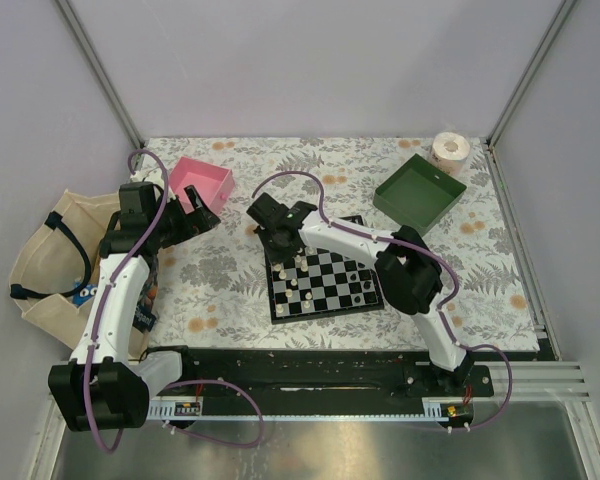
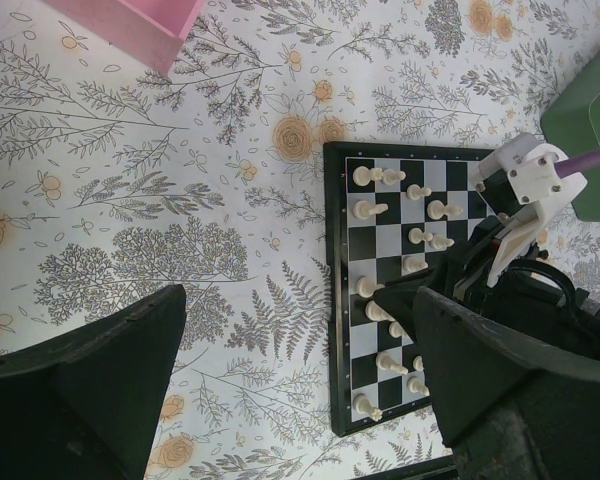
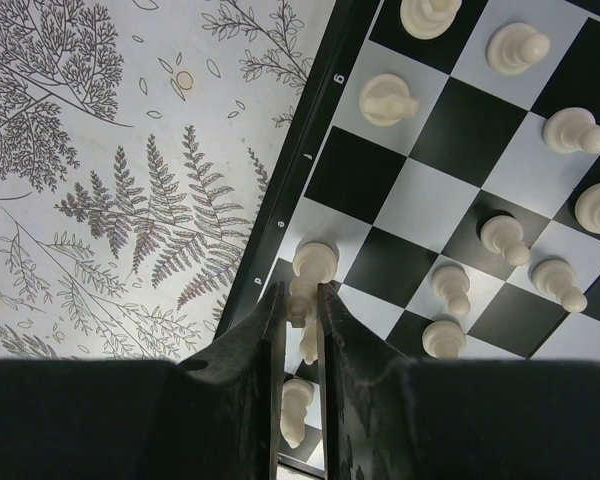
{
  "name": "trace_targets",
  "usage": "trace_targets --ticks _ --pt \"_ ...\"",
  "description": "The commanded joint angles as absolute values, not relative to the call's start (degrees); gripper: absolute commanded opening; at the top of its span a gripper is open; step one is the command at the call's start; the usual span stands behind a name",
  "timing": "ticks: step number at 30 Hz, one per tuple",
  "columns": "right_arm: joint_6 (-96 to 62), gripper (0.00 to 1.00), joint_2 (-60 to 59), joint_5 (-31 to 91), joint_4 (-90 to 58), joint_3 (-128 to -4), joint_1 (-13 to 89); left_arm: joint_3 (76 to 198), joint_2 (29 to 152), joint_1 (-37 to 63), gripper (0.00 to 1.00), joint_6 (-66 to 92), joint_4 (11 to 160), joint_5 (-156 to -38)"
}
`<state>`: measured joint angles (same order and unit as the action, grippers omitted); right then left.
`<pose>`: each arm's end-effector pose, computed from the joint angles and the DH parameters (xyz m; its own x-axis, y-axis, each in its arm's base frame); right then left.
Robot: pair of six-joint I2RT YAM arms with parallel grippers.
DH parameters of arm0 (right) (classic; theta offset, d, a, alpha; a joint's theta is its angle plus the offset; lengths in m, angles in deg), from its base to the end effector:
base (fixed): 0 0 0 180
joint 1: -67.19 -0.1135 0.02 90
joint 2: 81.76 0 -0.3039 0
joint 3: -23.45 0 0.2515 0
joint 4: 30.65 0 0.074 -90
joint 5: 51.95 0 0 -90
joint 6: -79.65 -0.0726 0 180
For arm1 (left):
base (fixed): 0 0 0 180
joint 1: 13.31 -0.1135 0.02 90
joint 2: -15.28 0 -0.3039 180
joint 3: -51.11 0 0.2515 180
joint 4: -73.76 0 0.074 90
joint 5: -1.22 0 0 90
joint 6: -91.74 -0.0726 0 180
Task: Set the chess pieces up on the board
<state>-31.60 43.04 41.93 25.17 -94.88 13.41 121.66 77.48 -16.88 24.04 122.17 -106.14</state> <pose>0.3062 0.4097 0.2051 -0.7725 -0.4428 -0.4551 -0.5433 0.8320 0.1127 0.2377 -0.0069 0.3266 -0.6582 -0.4039 -0.6353 -0.0878 0.8793 -0.4681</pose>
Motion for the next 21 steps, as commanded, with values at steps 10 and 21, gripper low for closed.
trace_targets --ticks 10,21 --pt "-32.5 0.10 36.5 42.0 24.6 -88.4 13.1 122.3 76.5 -17.1 0.99 23.5 120.4 -107.4" --pt "-33.2 0.10 35.9 39.6 24.8 -88.2 12.3 122.3 76.6 -17.1 0.99 23.5 120.4 -107.5"
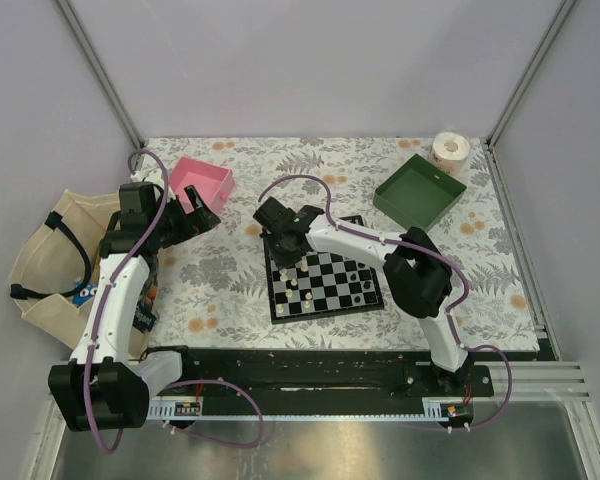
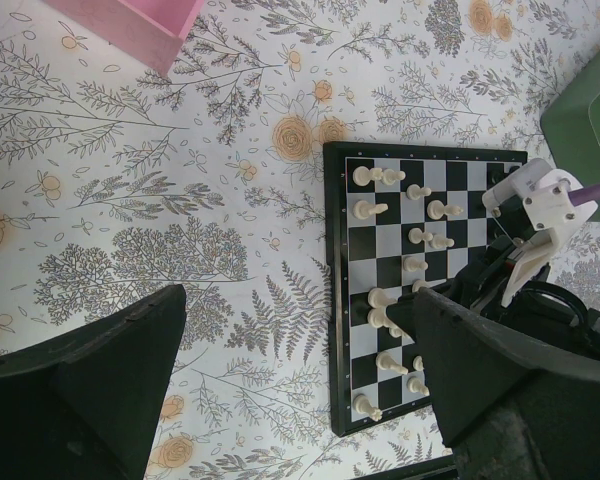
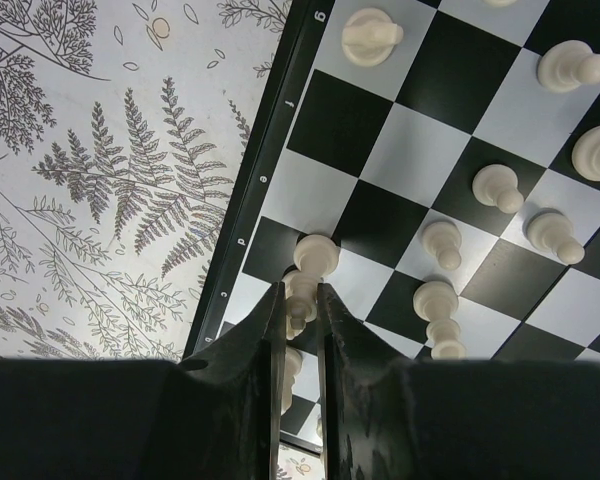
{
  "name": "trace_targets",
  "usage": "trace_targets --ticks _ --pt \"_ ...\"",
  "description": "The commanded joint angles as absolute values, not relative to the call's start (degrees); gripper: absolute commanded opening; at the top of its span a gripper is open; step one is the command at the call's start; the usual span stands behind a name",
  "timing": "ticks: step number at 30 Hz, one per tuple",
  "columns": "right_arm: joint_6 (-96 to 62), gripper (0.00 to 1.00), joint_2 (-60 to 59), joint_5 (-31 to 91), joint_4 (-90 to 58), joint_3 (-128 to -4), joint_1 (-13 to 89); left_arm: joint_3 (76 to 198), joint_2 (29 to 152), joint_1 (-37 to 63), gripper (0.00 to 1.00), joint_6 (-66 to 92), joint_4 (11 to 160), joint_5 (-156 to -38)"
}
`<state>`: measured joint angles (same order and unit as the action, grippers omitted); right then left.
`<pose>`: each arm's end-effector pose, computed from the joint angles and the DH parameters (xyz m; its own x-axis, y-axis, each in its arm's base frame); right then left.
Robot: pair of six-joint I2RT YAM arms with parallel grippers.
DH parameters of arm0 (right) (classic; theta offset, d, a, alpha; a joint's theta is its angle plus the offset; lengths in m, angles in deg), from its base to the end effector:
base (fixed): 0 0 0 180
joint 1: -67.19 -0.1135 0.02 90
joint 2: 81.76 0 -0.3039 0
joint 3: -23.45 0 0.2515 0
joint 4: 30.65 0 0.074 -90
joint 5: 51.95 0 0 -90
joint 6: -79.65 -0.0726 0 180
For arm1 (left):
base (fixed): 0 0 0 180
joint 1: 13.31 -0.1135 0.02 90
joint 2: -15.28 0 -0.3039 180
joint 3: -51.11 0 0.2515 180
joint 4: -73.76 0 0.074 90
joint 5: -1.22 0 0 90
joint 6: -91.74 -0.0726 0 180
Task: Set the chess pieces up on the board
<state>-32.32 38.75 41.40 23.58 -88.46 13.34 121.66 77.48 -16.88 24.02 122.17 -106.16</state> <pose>0.2924 0.3930 0.2074 -0.7824 -0.4378 -0.4429 -0.5366 0.8349 0.1226 0.2377 -0.0069 0.3266 -0.6584 -0.4036 -0.6353 -0.0874 0.8794 -0.4681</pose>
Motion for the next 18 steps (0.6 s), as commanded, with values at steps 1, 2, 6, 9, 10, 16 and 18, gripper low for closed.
trace_targets --ticks 1,2,6,9,10,16,18 --pt "-33.3 0.10 35.8 39.5 24.9 -88.1 12.0 122.3 76.6 -17.0 0.99 23.5 120.4 -107.4" --pt "-33.3 0.10 35.9 39.5 25.1 -88.2 11.8 122.3 76.7 -17.2 0.99 23.5 120.4 -107.5" --pt "-33.6 0.09 35.7 39.0 25.6 -88.0 11.2 122.3 76.5 -17.1 0.99 23.5 120.5 -107.5" --pt "-33.7 0.09 35.6 38.6 25.6 -87.6 10.8 122.3 76.6 -17.2 0.99 23.5 120.4 -107.5" --pt "-33.7 0.09 35.5 38.6 25.6 -87.6 10.7 122.3 76.6 -17.1 0.99 23.5 120.3 -107.5" --pt "-33.5 0.09 35.9 40.4 25.5 -89.0 10.5 122.2 76.5 -17.1 0.99 23.5 120.4 -107.5" --pt "-32.8 0.09 36.6 41.8 26.1 -90.3 10.5 122.3 76.6 -17.1 0.99 23.5 120.4 -107.4"
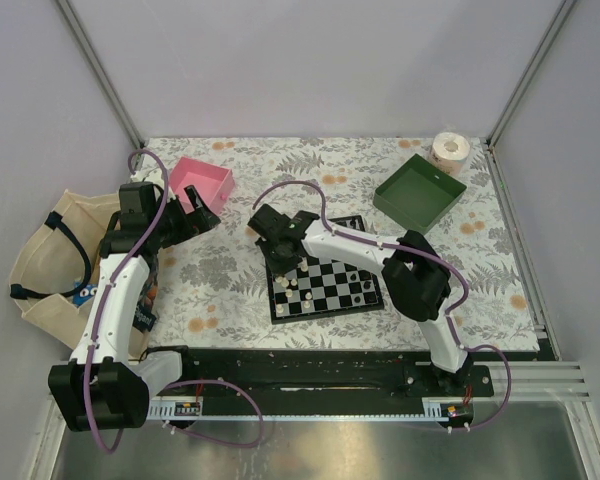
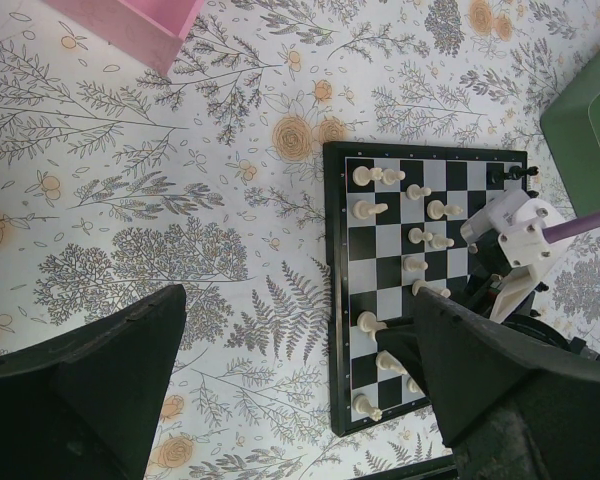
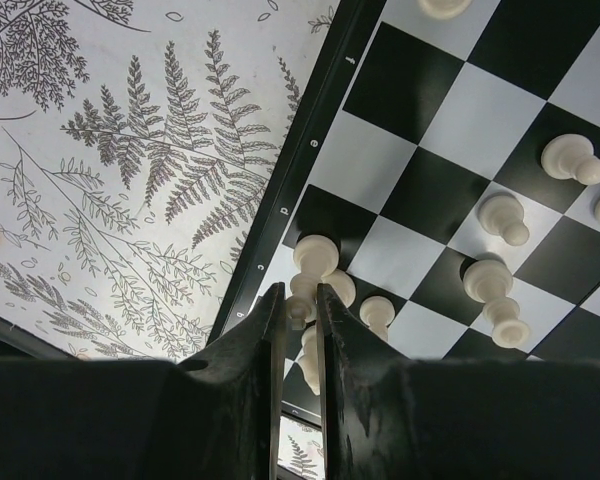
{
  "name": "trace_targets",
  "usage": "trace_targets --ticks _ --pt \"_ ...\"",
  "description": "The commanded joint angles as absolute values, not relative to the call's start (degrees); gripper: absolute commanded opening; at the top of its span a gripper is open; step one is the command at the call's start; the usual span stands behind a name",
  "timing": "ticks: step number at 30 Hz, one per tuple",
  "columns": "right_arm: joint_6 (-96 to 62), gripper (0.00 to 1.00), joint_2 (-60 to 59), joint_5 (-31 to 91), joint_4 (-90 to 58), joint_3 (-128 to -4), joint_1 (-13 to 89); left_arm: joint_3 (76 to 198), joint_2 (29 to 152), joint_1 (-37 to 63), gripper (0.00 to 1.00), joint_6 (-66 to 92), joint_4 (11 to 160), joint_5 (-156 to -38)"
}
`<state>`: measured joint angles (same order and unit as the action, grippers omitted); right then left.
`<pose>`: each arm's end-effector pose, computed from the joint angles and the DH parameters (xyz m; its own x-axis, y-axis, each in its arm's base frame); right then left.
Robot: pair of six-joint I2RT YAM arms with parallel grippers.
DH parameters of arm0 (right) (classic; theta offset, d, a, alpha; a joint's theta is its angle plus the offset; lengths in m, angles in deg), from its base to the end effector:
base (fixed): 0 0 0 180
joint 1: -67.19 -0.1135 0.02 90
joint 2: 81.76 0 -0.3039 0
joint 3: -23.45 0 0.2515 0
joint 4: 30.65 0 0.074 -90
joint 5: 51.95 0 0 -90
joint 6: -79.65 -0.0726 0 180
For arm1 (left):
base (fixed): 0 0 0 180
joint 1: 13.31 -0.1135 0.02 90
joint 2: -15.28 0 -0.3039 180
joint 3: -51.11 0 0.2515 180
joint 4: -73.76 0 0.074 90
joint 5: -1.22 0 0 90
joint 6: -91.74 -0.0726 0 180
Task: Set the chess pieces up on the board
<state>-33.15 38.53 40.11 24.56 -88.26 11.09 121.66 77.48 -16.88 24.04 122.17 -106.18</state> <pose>0.2736 0.4025 0.2069 -0.7793 -0.4654 -0.4196 -0.5626 0.8146 0.1414 0.2377 -0.0069 0.3266 -0.6584 -0.4039 -0.6351 -0.0874 0.8791 -0.4685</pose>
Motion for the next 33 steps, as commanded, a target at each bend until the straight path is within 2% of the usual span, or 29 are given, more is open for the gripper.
trace_targets --ticks 1,25,33 --pt "-32.6 0.09 36.8 42.6 26.4 -90.9 10.5 122.2 76.7 -17.1 0.99 23.5 120.4 -107.5" --pt "-33.1 0.10 41.0 41.5 25.3 -93.3 11.6 122.3 76.7 -17.1 0.99 23.5 120.4 -107.4" --pt "-33.0 0.17 40.7 41.7 24.6 -92.6 12.2 122.4 76.9 -17.1 0.99 23.5 120.4 -107.6"
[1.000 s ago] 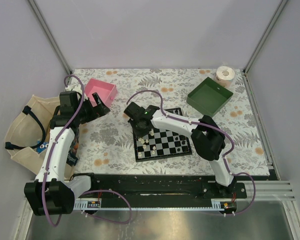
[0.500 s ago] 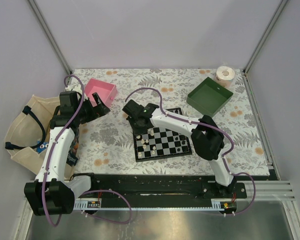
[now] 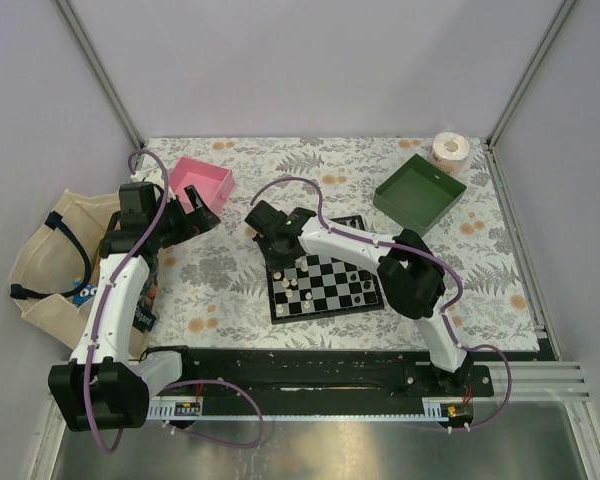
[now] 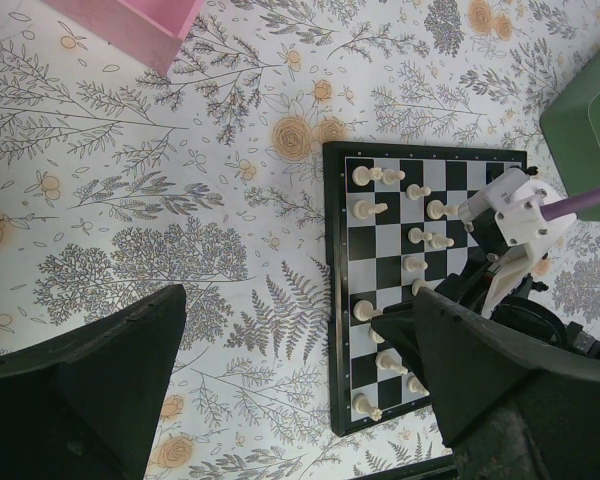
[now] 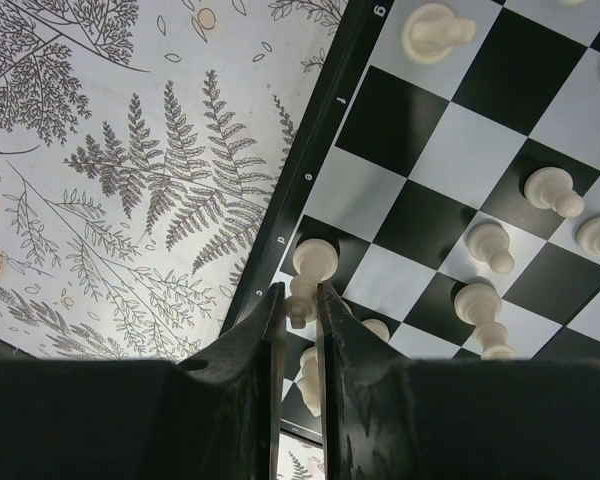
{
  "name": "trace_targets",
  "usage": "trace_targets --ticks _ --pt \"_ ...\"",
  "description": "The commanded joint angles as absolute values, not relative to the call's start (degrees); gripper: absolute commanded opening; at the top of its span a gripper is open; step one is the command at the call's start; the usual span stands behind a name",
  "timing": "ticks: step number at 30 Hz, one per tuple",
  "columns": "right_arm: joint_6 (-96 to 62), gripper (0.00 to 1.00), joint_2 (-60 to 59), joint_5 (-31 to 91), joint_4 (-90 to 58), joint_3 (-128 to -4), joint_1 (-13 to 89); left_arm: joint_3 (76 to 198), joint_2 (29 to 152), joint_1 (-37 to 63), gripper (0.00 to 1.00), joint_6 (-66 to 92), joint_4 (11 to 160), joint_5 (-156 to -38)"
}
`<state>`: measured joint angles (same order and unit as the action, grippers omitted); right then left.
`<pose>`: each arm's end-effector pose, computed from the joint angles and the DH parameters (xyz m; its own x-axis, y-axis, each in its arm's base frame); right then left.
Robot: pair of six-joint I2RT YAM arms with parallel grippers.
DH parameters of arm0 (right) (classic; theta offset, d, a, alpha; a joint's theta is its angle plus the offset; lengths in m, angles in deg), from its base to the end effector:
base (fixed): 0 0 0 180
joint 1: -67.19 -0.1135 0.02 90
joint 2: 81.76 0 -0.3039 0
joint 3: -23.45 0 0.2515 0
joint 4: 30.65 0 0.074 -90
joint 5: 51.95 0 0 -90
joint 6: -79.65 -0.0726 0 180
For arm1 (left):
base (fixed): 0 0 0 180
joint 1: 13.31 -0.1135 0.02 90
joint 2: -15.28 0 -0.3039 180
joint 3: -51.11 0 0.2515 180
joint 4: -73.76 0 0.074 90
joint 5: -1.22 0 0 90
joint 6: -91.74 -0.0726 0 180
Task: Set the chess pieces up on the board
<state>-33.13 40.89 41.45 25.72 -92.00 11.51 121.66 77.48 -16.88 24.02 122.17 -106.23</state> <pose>0.2847 0.4094 0.2067 -0.7790 -0.4555 -0.4309 -0.5509 0.8254 0.1234 0.2376 -0.0070 0.3266 -0.6587 -0.4035 -0.6351 -0.0865 0.8791 -0.4688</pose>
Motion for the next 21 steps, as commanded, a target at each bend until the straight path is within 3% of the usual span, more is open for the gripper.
trace_targets --ticks 1,6,8,10,21 --pt "-33.0 0.18 40.4 41.7 24.4 -92.2 12.3 122.2 76.8 -17.0 0.99 23.5 120.4 -107.6" --pt "-32.8 0.32 40.1 41.0 24.2 -92.0 12.2 122.1 76.8 -17.1 0.99 23.5 120.4 -107.6" --pt "-32.8 0.34 39.6 40.6 24.1 -92.0 12.2 122.2 77.0 -17.1 0.99 23.5 120.4 -107.6" --pt "-32.7 0.42 39.4 40.2 24.0 -92.1 12.2 122.2 76.9 -17.1 0.99 23.5 120.3 -107.6" --pt "-32.0 0.46 33.7 42.5 24.3 -91.1 12.6 122.3 77.0 -17.1 0.99 23.4 120.3 -107.7"
